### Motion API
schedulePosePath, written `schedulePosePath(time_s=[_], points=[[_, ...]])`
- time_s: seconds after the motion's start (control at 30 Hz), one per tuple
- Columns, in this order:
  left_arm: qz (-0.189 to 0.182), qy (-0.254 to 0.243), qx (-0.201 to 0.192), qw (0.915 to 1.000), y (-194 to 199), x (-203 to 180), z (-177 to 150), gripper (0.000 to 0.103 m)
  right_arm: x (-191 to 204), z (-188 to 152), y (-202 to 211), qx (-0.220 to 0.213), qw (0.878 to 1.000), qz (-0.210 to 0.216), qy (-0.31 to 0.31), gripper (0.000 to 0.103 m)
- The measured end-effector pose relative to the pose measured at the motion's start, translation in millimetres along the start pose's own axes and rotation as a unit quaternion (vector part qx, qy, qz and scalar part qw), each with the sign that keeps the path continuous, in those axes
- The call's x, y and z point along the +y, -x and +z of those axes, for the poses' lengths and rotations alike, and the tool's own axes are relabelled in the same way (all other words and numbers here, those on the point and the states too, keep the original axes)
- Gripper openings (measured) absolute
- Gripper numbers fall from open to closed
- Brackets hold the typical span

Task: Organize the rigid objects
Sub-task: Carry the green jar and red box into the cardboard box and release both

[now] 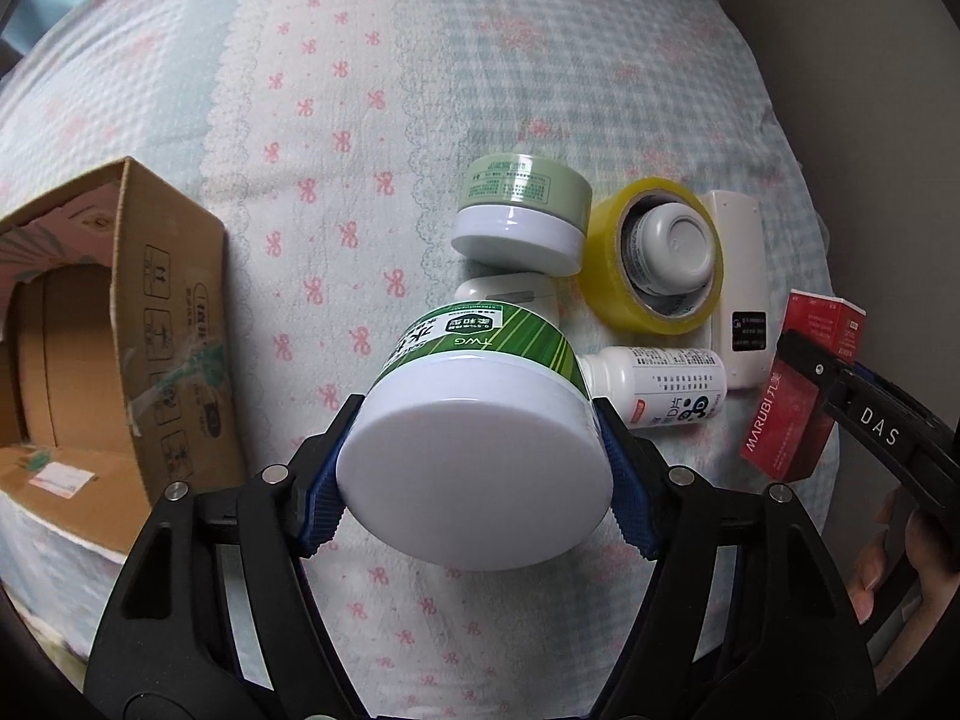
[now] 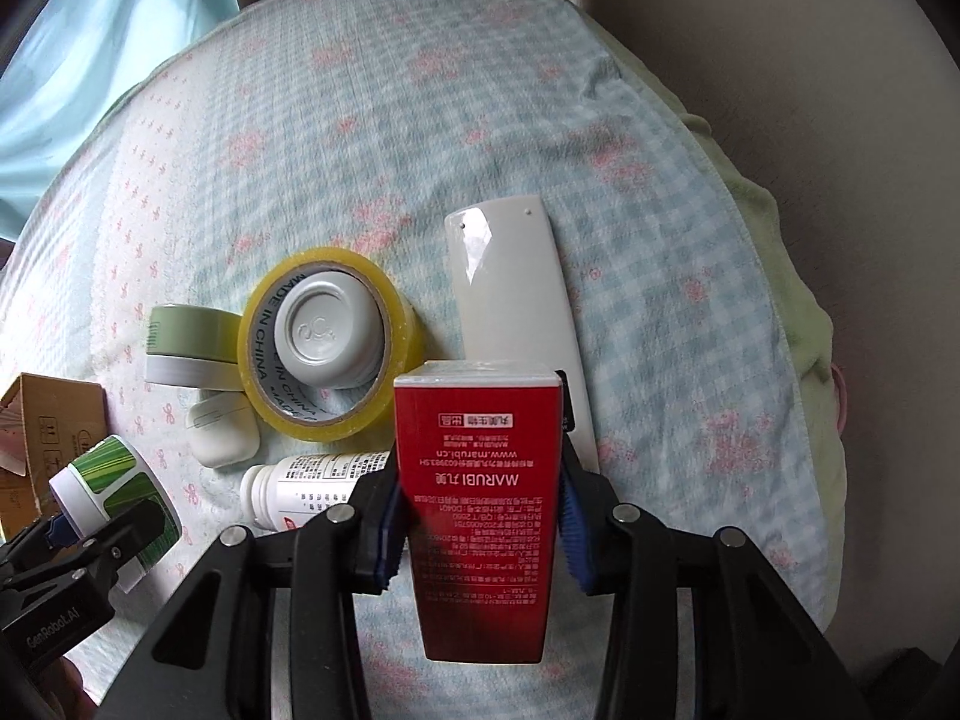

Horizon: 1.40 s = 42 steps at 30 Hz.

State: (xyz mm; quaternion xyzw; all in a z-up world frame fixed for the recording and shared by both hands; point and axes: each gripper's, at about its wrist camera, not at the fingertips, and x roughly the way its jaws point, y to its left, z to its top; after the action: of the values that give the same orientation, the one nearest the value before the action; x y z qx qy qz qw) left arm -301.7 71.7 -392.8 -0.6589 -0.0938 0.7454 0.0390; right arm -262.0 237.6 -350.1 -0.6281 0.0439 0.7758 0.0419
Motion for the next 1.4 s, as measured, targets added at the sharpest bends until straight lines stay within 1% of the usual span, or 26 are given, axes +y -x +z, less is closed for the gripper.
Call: schedulePosePath(time_s=[0.07,0.13,0.17,0.2,0.27,0.3,0.37,0.43,0.53,0.67,0.73,0.8,0.9,1.03,1.2,1.3,1.4], points=[[-0.002,0.001,-0.012,0.9999,18.8,1.8,-2.5,0.069,4.6,-2.0,12.3,-0.01,1.0,0.006,0.004,0.039],[-0.002,0.0,-0.028,0.9996,41.4,7.2,-6.6,0.069,6.3,11.2,32.2,-0.022,1.0,0.011,0.013,0.039],[-0.002,0.0,-0.037,0.9993,52.9,11.3,-8.5,0.069,10.4,10.1,44.5,-0.029,0.999,0.015,0.018,0.039],[-0.001,0.0,-0.045,0.999,64.7,15.3,-10.4,0.069,13.1,23.4,44.2,-0.036,0.999,0.02,0.022,0.039],[0.0,0.003,-0.06,0.9982,86.1,26.6,-14.2,0.069,24.3,29.4,63.1,-0.048,0.998,0.031,0.033,0.039],[-0.001,0.007,-0.067,0.9977,97.8,33.7,-16.2,0.069,19.0,39.9,57.0,-0.053,0.997,0.039,0.036,0.039],[-0.005,0.015,-0.078,0.9968,120.8,50.2,-20.6,0.069,34.1,41.4,78.8,-0.067,0.995,0.055,0.044,0.039],[-0.003,0.015,-0.091,0.9958,141.8,69.7,-24.9,0.069,48.2,44.4,91.4,-0.079,0.993,0.072,0.051,0.039],[0.011,0.003,-0.107,0.9942,168.2,101.7,-30.9,0.069,81.9,44.4,122.5,-0.093,0.988,0.105,0.061,0.039],[0.014,-0.002,-0.121,0.9926,196.0,156.7,-38.1,0.069,139.8,34.5,160.3,-0.104,0.982,0.136,0.075,0.039],[0.014,-0.006,-0.122,0.9925,205.6,186.4,-41.3,0.069,169.2,27.0,173.7,-0.104,0.98,0.149,0.075,0.039],[0.017,-0.016,-0.122,0.9923,212.2,214.9,-42.8,0.069,195.3,19.3,179.8,-0.098,0.98,0.165,0.06,0.039],[0.022,-0.035,-0.115,0.9924,215.8,254.2,-43.2,0.069,233.4,7.9,179.4,-0.094,0.979,0.175,0.043,0.039],[0.022,-0.066,-0.098,0.9927,206.9,296.7,-38.0,0.069,279.5,-1.9,169.0,-0.081,0.98,0.181,0.023,0.039],[0.025,-0.099,-0.067,0.9925,170.3,330.8,-23.4,0.069,328.9,-4.1,136.3,-0.053,0.982,0.181,0.021,0.039],[0.027,-0.116,-0.045,0.9919,140.3,341.3,-16.0,0.069,353.0,-1.4,107.4,-0.029,0.983,0.178,0.024,0.039],[0.031,-0.136,-0.023,0.9899,110.5,345.0,-11.1,0.069,369.0,-0.8,72.8,-0.001,0.984,0.178,0.027,0.039]])
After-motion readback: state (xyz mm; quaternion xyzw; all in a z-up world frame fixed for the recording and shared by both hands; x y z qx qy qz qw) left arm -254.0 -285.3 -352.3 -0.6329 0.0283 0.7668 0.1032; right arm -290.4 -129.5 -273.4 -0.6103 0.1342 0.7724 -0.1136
